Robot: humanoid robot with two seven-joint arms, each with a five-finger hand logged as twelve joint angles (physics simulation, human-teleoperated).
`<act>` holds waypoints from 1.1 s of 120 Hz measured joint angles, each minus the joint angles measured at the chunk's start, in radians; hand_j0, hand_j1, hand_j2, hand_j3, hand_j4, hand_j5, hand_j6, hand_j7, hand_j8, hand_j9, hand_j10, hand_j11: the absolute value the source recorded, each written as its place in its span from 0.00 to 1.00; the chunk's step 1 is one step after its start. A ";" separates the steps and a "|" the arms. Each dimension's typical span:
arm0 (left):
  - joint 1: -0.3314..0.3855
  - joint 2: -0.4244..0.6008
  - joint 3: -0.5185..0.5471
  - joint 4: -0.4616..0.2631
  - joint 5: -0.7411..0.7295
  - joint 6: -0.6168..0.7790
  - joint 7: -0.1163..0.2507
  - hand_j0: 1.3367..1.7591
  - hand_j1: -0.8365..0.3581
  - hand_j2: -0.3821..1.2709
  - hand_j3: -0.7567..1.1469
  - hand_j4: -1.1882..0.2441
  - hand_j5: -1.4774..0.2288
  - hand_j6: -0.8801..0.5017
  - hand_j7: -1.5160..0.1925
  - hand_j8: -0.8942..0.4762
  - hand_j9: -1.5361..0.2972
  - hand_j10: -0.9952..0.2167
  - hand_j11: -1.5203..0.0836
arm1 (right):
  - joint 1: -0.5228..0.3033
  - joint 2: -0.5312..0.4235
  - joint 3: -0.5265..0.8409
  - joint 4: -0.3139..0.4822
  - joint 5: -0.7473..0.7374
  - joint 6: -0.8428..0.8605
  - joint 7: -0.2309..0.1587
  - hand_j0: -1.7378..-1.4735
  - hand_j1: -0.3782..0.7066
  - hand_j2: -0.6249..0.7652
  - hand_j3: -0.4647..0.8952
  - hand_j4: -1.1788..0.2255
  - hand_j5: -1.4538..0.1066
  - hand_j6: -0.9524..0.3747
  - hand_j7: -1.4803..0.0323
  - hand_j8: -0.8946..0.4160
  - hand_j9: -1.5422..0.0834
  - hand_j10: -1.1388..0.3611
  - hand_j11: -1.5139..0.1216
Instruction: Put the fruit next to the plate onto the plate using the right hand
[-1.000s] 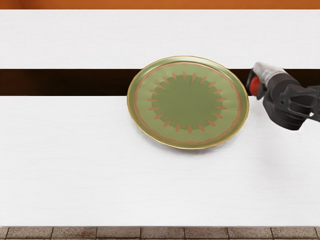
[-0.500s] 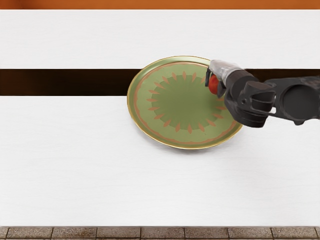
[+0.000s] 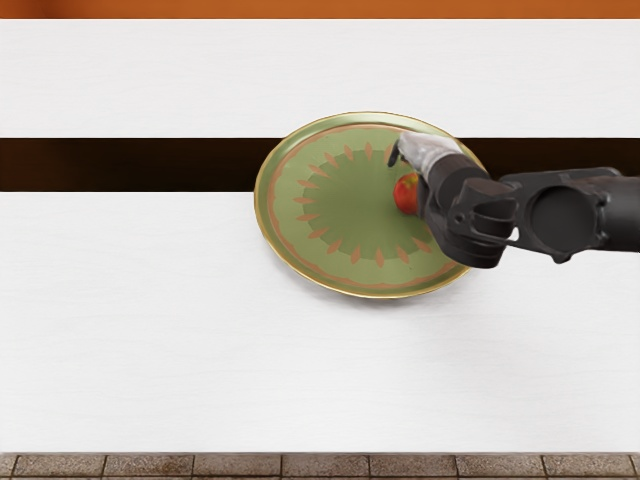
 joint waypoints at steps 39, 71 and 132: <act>0.001 0.000 0.000 0.000 0.000 0.000 0.000 0.76 0.99 0.23 0.40 0.83 0.87 0.64 0.89 0.65 0.84 0.82 0.95 | -0.162 -0.187 0.517 0.089 0.030 0.218 0.000 0.30 0.11 0.46 0.34 0.77 0.84 0.67 0.89 0.64 0.87 0.71 0.84; 0.001 0.000 0.000 0.000 0.000 0.000 0.000 0.76 0.99 0.23 0.40 0.83 0.87 0.64 0.89 0.65 0.84 0.82 0.95 | -0.333 -0.323 0.923 0.157 0.132 0.572 0.000 0.30 0.07 0.45 0.34 0.80 0.89 0.69 0.94 0.66 0.91 0.73 0.89; 0.007 0.000 0.000 -0.001 0.000 -0.001 0.000 0.76 0.99 0.23 0.40 0.83 0.87 0.64 0.89 0.65 0.84 0.82 0.95 | -0.763 -0.481 1.491 0.088 0.259 1.044 0.000 0.30 0.06 0.45 0.34 0.82 0.91 0.70 0.95 0.66 0.93 0.74 0.90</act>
